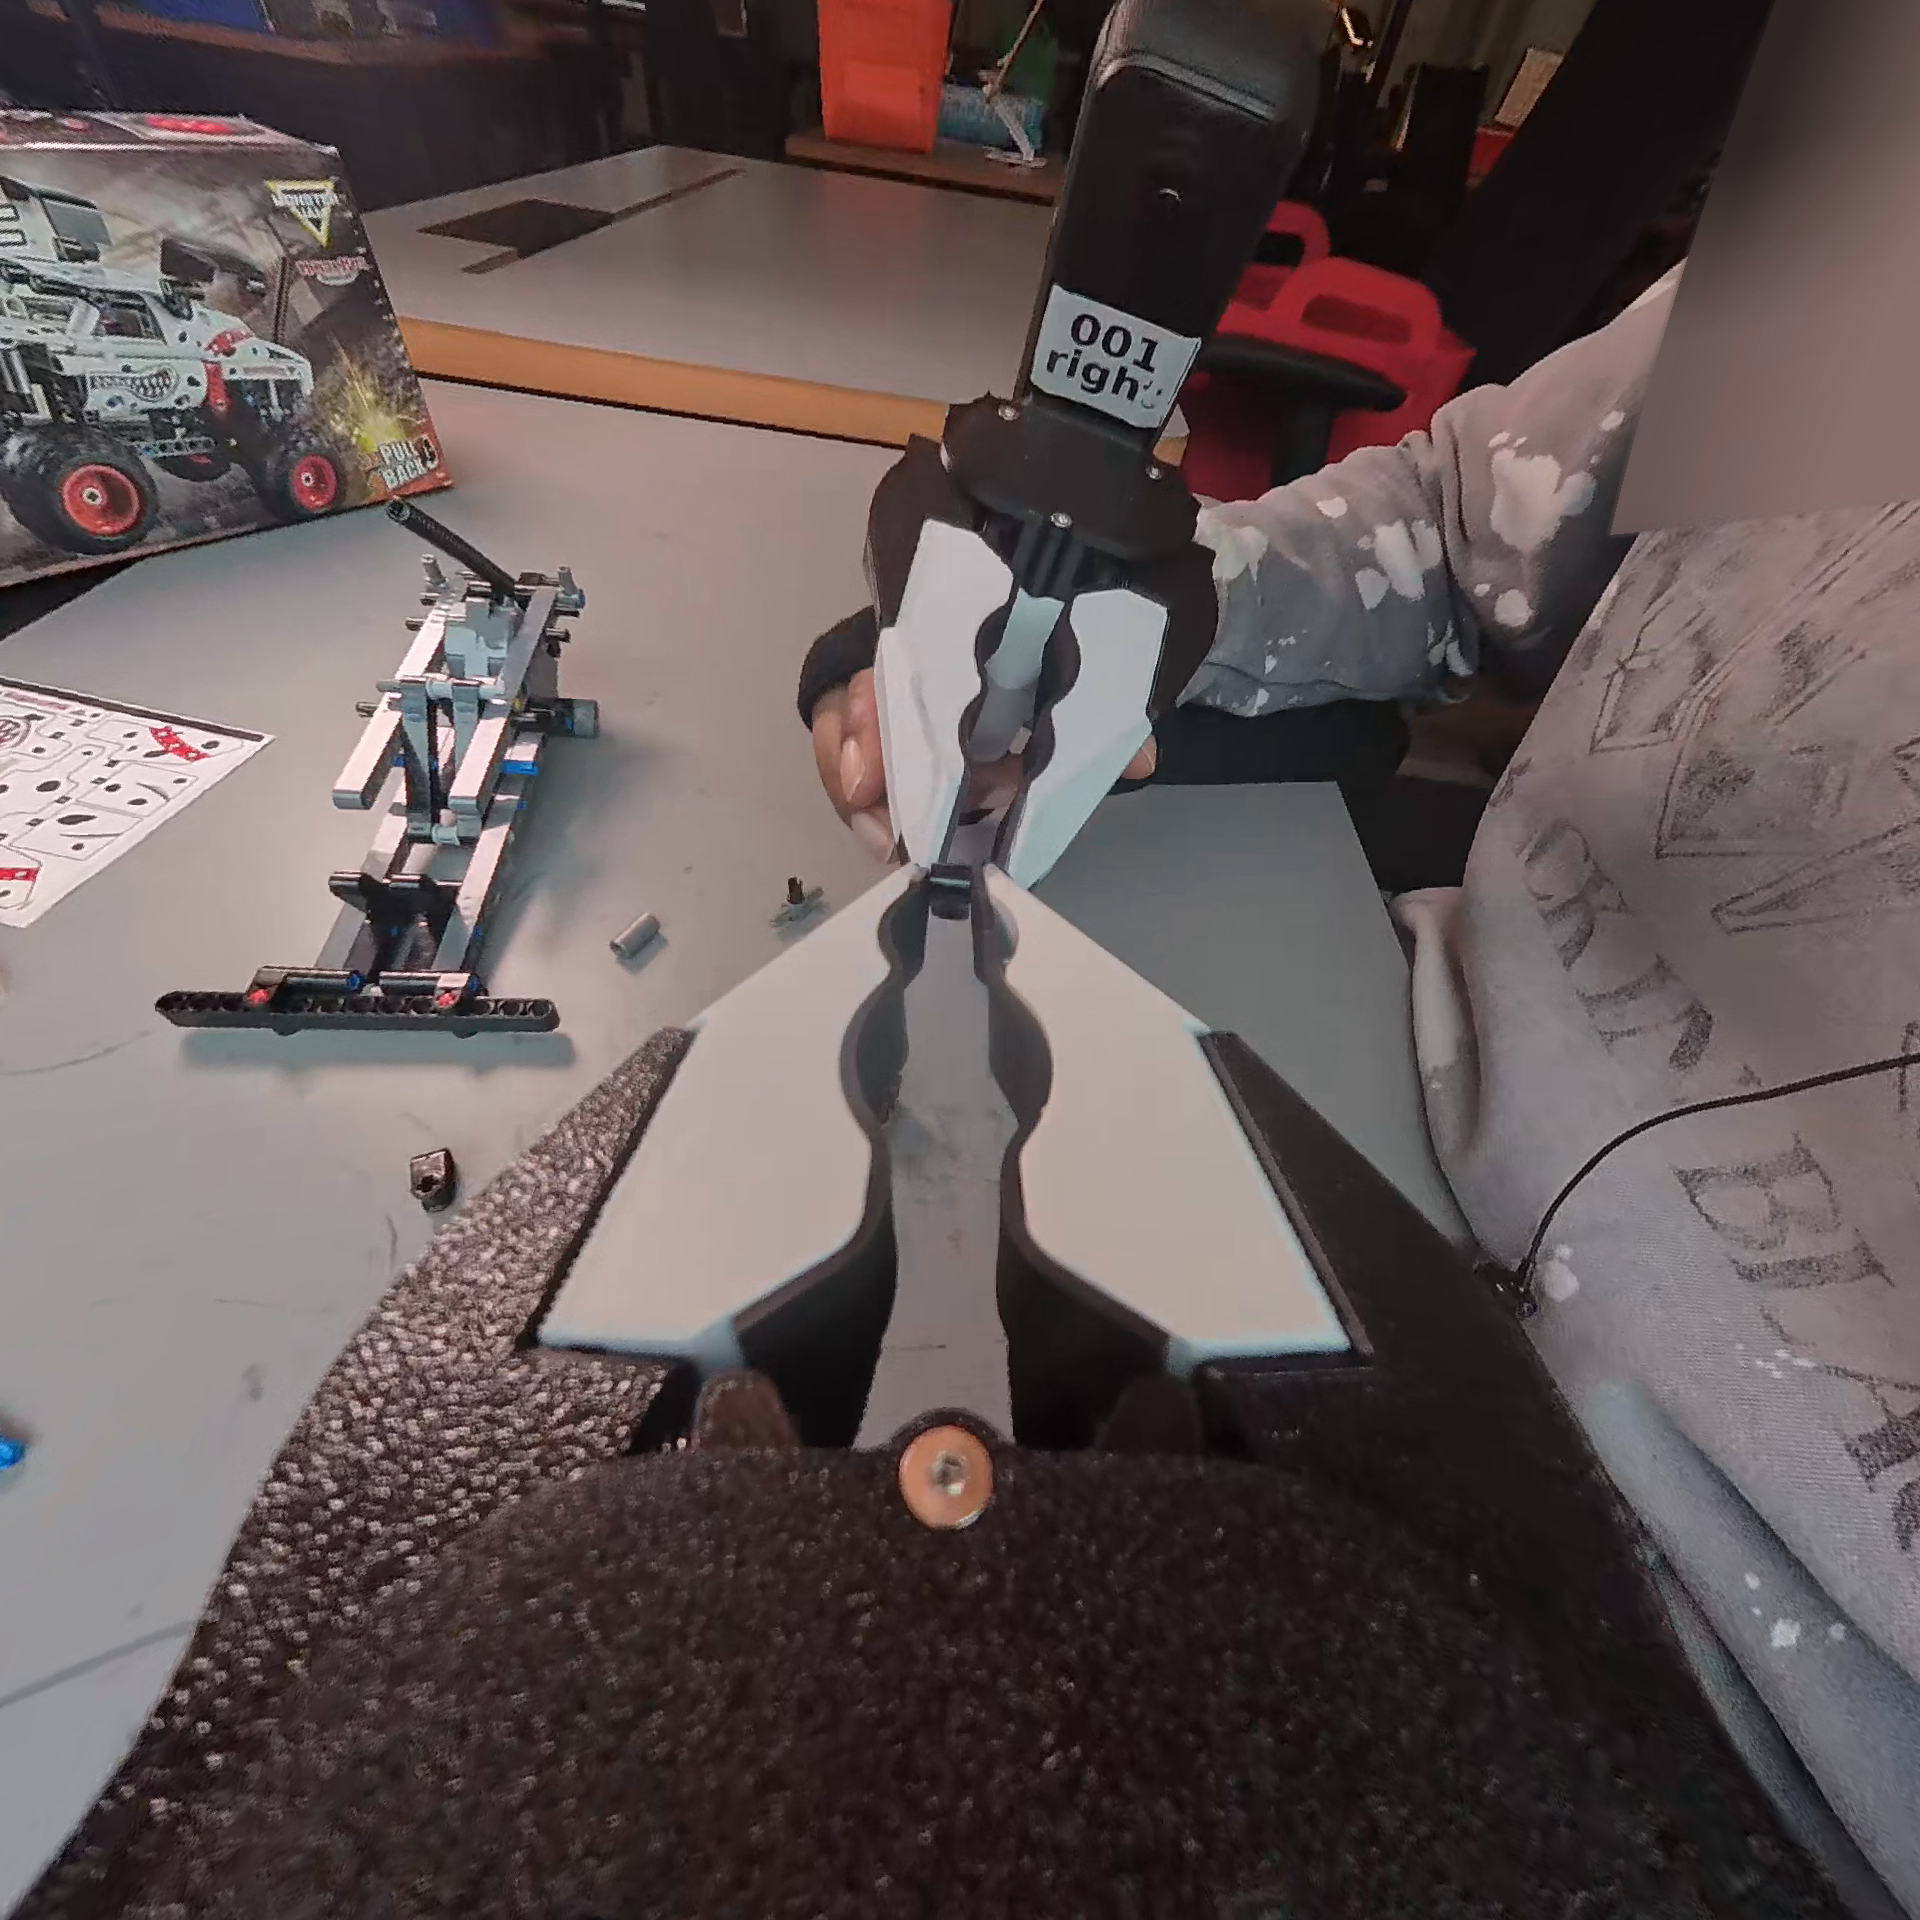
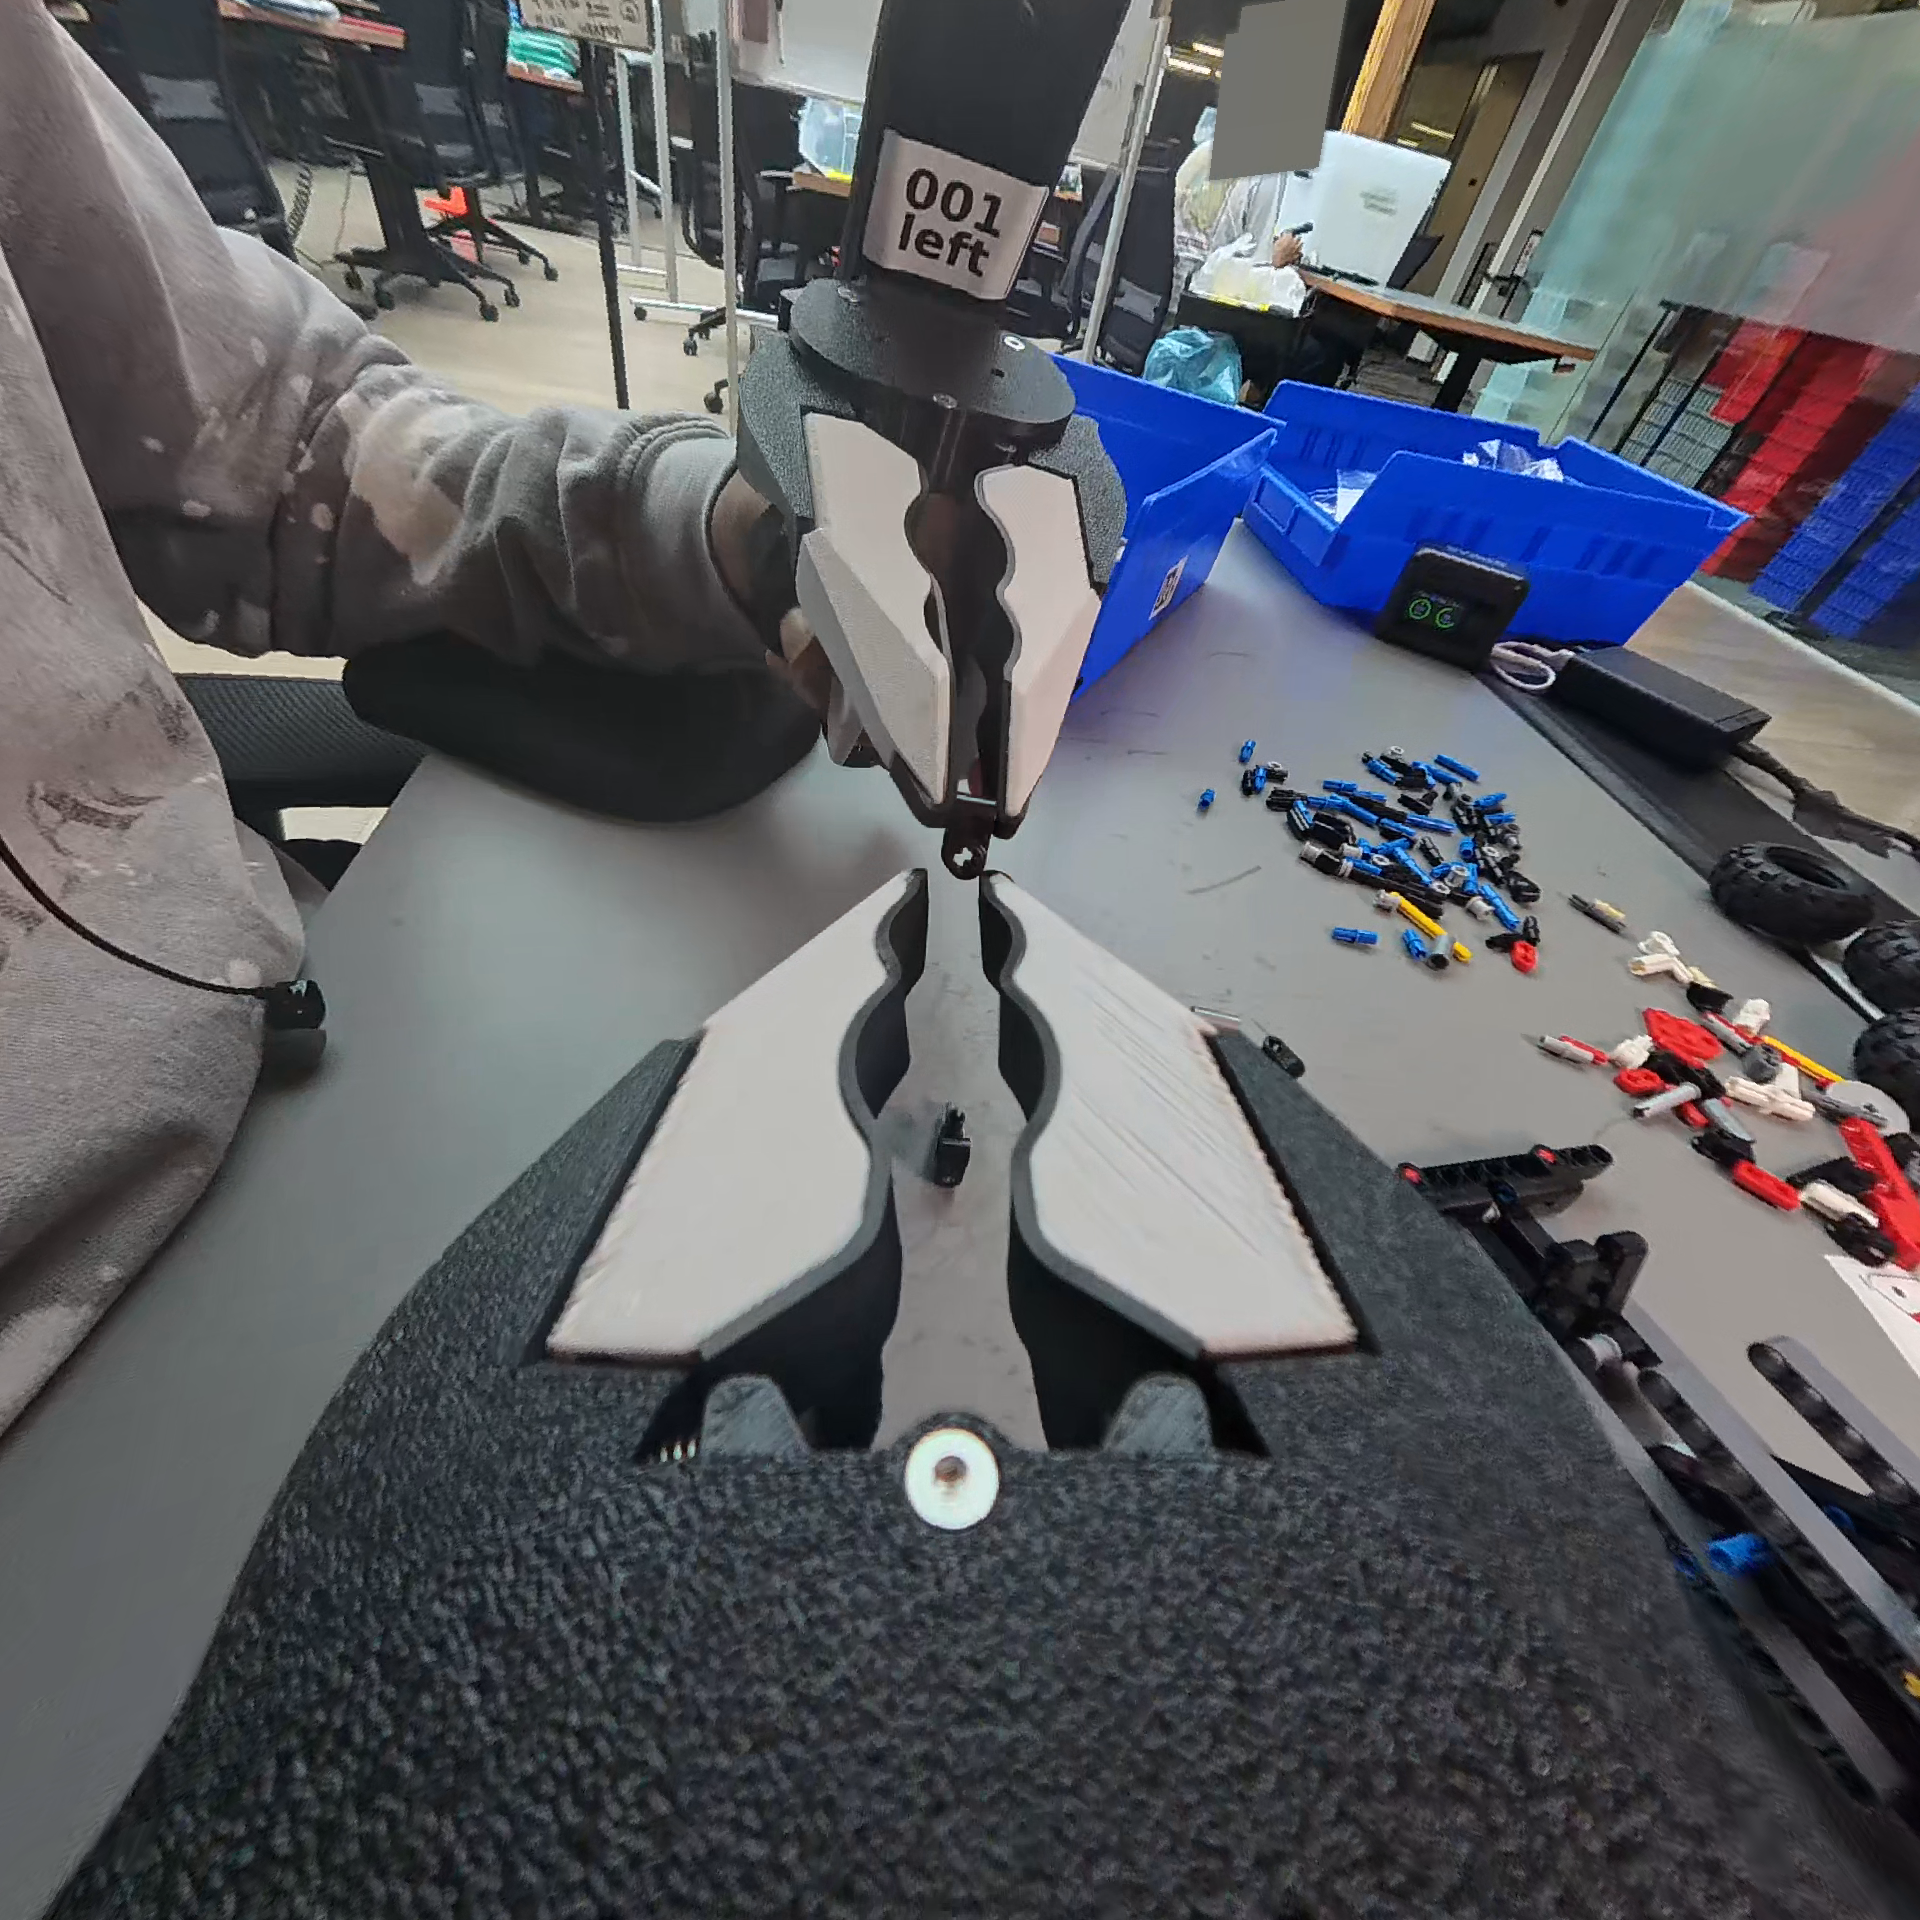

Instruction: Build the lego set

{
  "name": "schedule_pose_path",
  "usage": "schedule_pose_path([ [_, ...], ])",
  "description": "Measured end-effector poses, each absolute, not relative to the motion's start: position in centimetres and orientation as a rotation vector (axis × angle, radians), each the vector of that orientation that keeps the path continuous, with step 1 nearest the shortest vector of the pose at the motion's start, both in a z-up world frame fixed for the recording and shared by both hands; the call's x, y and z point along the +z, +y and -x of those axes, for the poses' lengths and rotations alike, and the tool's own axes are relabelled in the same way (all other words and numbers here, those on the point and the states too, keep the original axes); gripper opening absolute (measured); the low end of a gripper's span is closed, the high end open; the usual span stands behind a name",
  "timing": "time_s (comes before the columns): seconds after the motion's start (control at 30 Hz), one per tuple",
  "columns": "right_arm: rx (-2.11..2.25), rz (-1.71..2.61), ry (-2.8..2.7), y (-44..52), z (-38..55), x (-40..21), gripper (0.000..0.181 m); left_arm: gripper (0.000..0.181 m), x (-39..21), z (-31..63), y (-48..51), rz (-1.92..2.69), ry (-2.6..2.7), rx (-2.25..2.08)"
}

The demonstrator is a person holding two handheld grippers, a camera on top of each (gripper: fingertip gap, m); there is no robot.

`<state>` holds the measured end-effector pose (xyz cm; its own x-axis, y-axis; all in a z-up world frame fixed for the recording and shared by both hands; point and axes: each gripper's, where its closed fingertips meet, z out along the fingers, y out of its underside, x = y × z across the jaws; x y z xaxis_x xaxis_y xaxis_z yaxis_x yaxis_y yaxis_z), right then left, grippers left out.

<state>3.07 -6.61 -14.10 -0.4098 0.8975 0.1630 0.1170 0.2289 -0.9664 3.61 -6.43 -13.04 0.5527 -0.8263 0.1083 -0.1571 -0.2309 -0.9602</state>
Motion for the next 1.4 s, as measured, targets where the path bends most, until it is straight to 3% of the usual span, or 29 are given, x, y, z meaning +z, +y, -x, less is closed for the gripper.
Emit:
schedule_pose_path([
  [0.57,1.347,0.948,-1.699,-7.2,-3.2,-13.6,0.005,0.015,-13.1,-4.1,-7.0,1.701,0.848,-0.806],
  [0.9,1.285,0.933,-1.716,-7.2,-3.2,-13.9,0.003,0.009,-13.4,-4.2,-7.0,1.716,0.826,-0.858],
  [0.97,1.241,0.975,-1.742,-6.7,-3.0,-14.6,0.0,0.009,-13.7,-4.0,-6.9,1.734,0.847,-0.831],
  [1.1,1.097,1.13,-1.941,-5.4,-3.9,-18.2,0.02,0.009,-16.4,-2.3,-6.6,1.847,0.958,-0.634],
  [1.4,0.783,1.4,-2.19,-5.1,-3.5,-23.6,0.021,0.009,-22.6,-1.4,-6.4,2.078,1.075,-0.537],
])
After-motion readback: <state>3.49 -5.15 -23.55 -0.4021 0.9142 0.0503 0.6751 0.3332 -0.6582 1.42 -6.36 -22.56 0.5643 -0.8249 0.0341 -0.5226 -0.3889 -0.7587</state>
